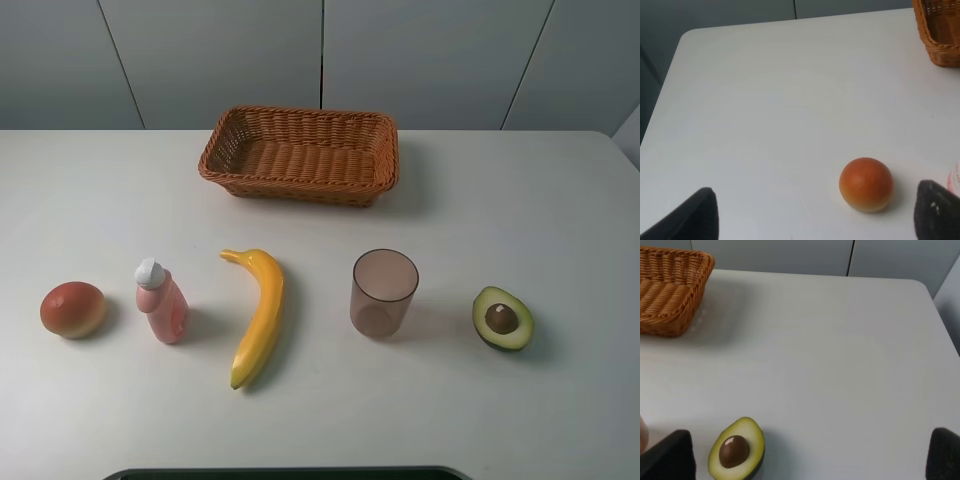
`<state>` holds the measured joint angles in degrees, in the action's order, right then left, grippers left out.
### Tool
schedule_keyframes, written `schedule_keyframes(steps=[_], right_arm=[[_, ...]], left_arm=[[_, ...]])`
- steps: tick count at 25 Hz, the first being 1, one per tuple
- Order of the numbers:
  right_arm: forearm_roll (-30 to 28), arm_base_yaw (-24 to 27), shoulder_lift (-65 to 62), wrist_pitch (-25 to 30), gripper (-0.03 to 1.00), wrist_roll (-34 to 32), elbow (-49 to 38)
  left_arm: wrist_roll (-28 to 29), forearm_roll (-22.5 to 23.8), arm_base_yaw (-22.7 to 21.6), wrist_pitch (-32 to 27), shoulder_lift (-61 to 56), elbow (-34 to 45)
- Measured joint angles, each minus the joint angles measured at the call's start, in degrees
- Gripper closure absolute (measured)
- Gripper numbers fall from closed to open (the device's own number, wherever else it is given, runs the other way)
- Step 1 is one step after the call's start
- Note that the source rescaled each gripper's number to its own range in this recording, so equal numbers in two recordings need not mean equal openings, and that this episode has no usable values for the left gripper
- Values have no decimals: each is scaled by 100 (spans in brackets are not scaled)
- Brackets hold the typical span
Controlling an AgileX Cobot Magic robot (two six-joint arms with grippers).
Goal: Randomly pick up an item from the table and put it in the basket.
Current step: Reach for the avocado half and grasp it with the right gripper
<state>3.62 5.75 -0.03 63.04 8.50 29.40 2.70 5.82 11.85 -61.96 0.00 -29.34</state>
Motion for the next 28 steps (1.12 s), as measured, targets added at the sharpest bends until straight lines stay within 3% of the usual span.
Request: schedule_keyframes(steps=[28], right_arm=[[0,0,0,0,-3,0,0]], left_arm=[[0,0,0,0,0,0]])
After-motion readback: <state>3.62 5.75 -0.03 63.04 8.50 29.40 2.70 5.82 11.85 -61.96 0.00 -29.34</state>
